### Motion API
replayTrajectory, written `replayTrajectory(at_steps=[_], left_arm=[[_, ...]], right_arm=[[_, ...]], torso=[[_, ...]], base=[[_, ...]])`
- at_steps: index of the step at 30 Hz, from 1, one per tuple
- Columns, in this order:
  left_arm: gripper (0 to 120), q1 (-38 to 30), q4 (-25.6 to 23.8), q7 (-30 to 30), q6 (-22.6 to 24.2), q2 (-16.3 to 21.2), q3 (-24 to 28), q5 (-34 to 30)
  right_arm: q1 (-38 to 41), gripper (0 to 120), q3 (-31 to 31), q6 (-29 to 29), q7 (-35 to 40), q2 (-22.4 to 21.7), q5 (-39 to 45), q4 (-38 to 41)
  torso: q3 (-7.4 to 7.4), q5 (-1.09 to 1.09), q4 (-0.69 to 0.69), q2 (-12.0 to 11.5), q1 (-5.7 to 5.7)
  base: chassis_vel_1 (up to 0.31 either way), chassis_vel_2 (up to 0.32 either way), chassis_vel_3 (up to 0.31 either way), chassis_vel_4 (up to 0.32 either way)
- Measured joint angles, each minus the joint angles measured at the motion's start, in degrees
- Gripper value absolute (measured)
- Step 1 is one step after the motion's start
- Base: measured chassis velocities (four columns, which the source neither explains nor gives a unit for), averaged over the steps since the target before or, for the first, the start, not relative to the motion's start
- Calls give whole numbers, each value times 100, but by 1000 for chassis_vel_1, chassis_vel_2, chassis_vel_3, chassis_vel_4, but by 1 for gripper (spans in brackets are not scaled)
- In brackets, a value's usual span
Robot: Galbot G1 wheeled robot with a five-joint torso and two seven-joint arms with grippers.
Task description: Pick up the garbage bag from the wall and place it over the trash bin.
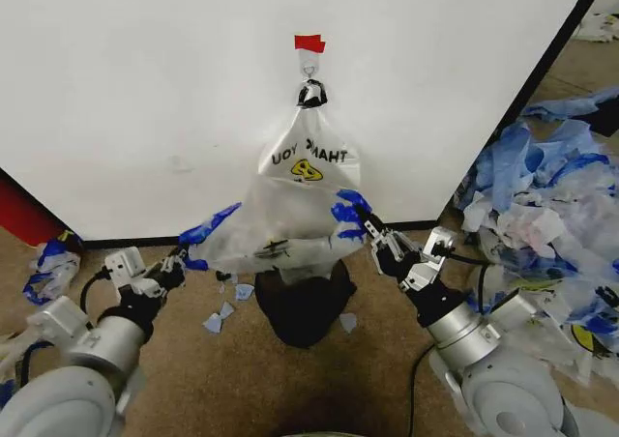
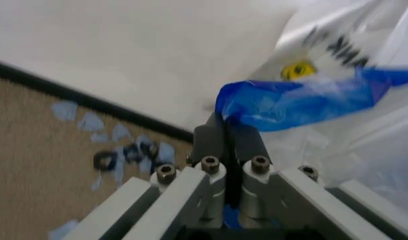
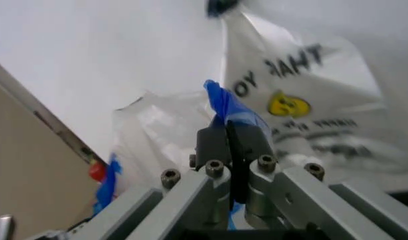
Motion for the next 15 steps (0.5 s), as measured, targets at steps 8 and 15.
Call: replayTrajectory(at_steps=[8, 15], left_arm=[[0, -95, 0, 18, 51, -221, 859, 438], [0, -163, 0, 94, 46, -357, 1464, 829]], right_arm=[[-172, 0, -226, 96, -102, 281, -535, -663], [-245, 0, -208, 90, 17, 278, -690, -853]], torso=[[0, -1, 0, 0, 0], [0, -1, 1, 0, 0]], base=[[0, 0, 0, 0], [0, 0, 0, 0]])
